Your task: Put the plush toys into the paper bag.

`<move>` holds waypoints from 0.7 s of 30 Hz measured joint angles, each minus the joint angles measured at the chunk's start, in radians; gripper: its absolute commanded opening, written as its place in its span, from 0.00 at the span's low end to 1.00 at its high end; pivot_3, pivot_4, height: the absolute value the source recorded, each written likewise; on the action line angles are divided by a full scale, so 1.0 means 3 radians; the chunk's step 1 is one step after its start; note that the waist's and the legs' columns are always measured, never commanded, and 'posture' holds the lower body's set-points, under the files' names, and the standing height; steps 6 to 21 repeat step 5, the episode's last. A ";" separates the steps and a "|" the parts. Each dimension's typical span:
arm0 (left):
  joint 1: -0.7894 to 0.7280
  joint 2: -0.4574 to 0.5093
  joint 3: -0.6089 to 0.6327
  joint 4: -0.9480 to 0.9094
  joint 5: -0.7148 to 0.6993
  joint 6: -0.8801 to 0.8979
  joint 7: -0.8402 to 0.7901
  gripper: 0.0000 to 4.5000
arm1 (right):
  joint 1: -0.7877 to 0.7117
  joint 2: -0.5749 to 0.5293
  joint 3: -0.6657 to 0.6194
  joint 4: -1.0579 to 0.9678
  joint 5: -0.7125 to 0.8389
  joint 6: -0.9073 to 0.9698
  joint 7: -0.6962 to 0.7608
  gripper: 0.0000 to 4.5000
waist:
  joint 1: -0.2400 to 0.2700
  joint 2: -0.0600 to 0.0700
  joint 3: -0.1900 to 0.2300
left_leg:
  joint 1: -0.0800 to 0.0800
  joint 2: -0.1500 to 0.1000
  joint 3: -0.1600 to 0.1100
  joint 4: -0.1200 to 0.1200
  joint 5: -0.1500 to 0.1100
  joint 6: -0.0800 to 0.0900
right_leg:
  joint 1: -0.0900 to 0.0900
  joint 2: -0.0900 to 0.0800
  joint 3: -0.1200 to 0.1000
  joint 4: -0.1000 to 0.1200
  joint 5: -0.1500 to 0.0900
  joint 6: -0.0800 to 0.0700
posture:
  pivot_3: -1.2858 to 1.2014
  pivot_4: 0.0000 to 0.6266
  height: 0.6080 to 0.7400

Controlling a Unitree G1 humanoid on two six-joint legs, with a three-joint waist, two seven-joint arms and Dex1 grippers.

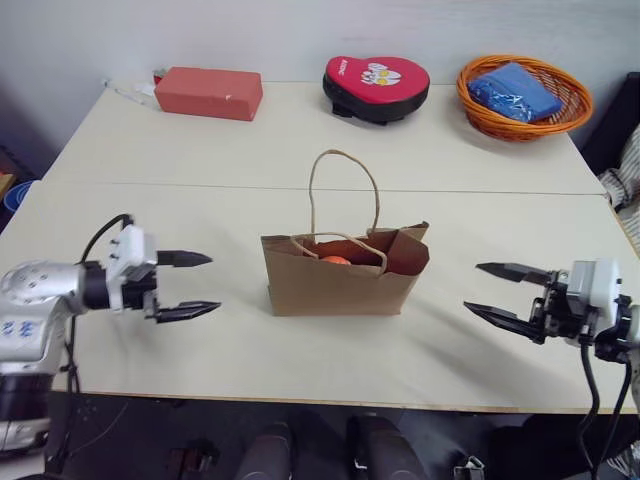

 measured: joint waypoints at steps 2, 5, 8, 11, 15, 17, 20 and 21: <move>0.0234 0.0049 0.0230 0.0013 -0.0002 -0.0073 0.0017 1.00 | -0.0024 -0.0124 0.0007 0.0132 -0.0067 -0.0155 0.0181 0.99 | 0.0020 0.0001 0.0000 | -0.0001 0.0000 0.0000 0.0000 -0.0001 0.0001 | 0.0000 -0.0001 0.0000 -0.0002 0.0000 0.0000 | 0.52 0.24 1.00; 0.0559 0.0060 0.0558 0.0054 0.0014 -0.0259 0.0074 1.00 | -0.0057 -0.0284 0.0027 0.0484 -0.0216 -0.0468 0.0494 0.99 | 0.0032 0.0000 0.0000 | 0.0000 -0.0001 0.0002 0.0000 -0.0002 0.0003 | 0.0002 -0.0002 0.0000 -0.0005 0.0000 0.0000 | 0.52 0.24 1.00; 0.0559 0.0060 0.0558 0.0054 0.0014 -0.0259 0.0074 1.00 | -0.0057 -0.0284 0.0027 0.0484 -0.0216 -0.0468 0.0494 0.99 | 0.0032 0.0000 0.0000 | 0.0000 -0.0001 0.0002 0.0000 -0.0002 0.0003 | 0.0002 -0.0002 0.0000 -0.0005 0.0000 0.0000 | 0.52 0.24 1.00; 0.0559 0.0060 0.0558 0.0054 0.0014 -0.0259 0.0074 1.00 | -0.0057 -0.0284 0.0027 0.0484 -0.0216 -0.0468 0.0494 0.99 | 0.0032 0.0000 0.0000 | 0.0000 -0.0001 0.0002 0.0000 -0.0002 0.0003 | 0.0002 -0.0002 0.0000 -0.0005 0.0000 0.0000 | 0.52 0.24 1.00; 0.0559 0.0060 0.0558 0.0054 0.0014 -0.0259 0.0074 1.00 | -0.0057 -0.0284 0.0027 0.0484 -0.0216 -0.0468 0.0494 0.99 | 0.0032 0.0000 0.0000 | 0.0000 -0.0001 0.0002 0.0000 -0.0002 0.0003 | 0.0002 -0.0002 0.0000 -0.0005 0.0000 0.0000 | 0.52 0.24 1.00; 0.0559 0.0060 0.0558 0.0054 0.0014 -0.0259 0.0074 1.00 | -0.0057 -0.0284 0.0027 0.0484 -0.0216 -0.0468 0.0494 0.99 | 0.0032 0.0000 0.0000 | 0.0000 -0.0001 0.0002 0.0000 -0.0002 0.0003 | 0.0002 -0.0002 0.0000 -0.0005 0.0000 0.0000 | 0.52 0.24 1.00; 0.0559 0.0060 0.0558 0.0054 0.0014 -0.0259 0.0074 1.00 | -0.0057 -0.0284 0.0027 0.0484 -0.0216 -0.0468 0.0494 0.99 | 0.0032 0.0000 0.0000 | 0.0000 -0.0001 0.0002 0.0000 -0.0002 0.0003 | 0.0002 -0.0002 0.0000 -0.0005 0.0000 0.0000 | 0.52 0.24 1.00; 0.0559 0.0060 0.0558 0.0054 0.0014 -0.0259 0.0074 1.00 | -0.0057 -0.0284 0.0027 0.0484 -0.0216 -0.0468 0.0494 0.99 | 0.0032 0.0000 0.0000 | 0.0000 -0.0001 0.0002 0.0000 -0.0002 0.0003 | 0.0002 -0.0002 0.0000 -0.0005 0.0000 0.0000 | 0.52 0.24 1.00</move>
